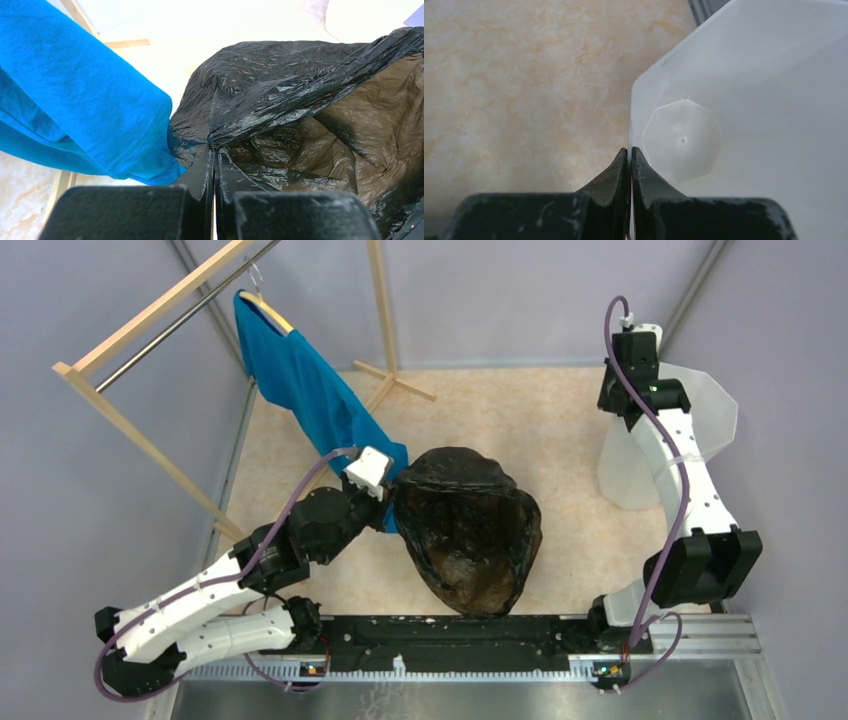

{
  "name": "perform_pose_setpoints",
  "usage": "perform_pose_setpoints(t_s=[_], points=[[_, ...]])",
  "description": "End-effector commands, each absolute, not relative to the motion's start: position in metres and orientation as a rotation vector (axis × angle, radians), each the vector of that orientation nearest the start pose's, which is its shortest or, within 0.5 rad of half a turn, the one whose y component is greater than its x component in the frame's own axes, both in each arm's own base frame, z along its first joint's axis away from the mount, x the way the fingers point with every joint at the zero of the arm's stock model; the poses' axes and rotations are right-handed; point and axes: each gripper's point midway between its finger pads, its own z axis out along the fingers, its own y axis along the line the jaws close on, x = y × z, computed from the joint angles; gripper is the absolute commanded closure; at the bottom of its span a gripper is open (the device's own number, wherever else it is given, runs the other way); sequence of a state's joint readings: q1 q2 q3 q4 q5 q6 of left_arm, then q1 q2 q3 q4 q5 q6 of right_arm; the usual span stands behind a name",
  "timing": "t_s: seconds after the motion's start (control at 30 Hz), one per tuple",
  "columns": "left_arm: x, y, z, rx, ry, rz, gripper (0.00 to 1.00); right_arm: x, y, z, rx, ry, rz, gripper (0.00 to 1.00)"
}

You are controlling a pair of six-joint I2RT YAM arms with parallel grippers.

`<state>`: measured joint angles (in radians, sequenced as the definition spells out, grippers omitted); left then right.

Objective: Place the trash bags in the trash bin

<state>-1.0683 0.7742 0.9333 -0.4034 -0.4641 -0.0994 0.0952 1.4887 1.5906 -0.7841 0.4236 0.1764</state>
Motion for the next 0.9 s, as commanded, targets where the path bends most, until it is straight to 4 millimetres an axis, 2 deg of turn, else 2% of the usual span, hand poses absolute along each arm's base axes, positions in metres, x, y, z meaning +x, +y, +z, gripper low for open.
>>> perform_pose_setpoints(t_s=[0.0,0.13,0.3,0.47,0.57,0.73,0.87], points=[[0.203,-0.208,0.31,0.495,1.689,-0.432,1.0,0.397,0.001,0.29,0.232,2.164,-0.156,1.0],[0.205,-0.205,0.31,0.479,1.69,-0.413,1.0,0.383,0.056,0.294,0.034,2.178,-0.064,1.0],[0.207,-0.196,0.311,0.448,1.681,-0.382,1.0,0.354,0.129,0.289,-0.211,2.213,-0.001,1.0],[0.201,-0.191,0.322,0.44,1.618,-0.43,1.0,0.32,0.184,0.29,-0.394,2.203,0.112,1.0],[0.189,-0.191,0.337,0.44,1.579,-0.526,1.0,0.298,0.207,0.293,-0.462,2.205,0.208,1.0],[0.16,-0.189,0.351,0.439,1.648,-0.702,1.0,0.266,0.237,0.296,-0.582,2.203,0.379,1.0],[0.152,-0.175,0.355,0.394,1.666,-0.735,1.0,0.26,0.241,0.285,-0.618,2.192,0.394,1.0]])
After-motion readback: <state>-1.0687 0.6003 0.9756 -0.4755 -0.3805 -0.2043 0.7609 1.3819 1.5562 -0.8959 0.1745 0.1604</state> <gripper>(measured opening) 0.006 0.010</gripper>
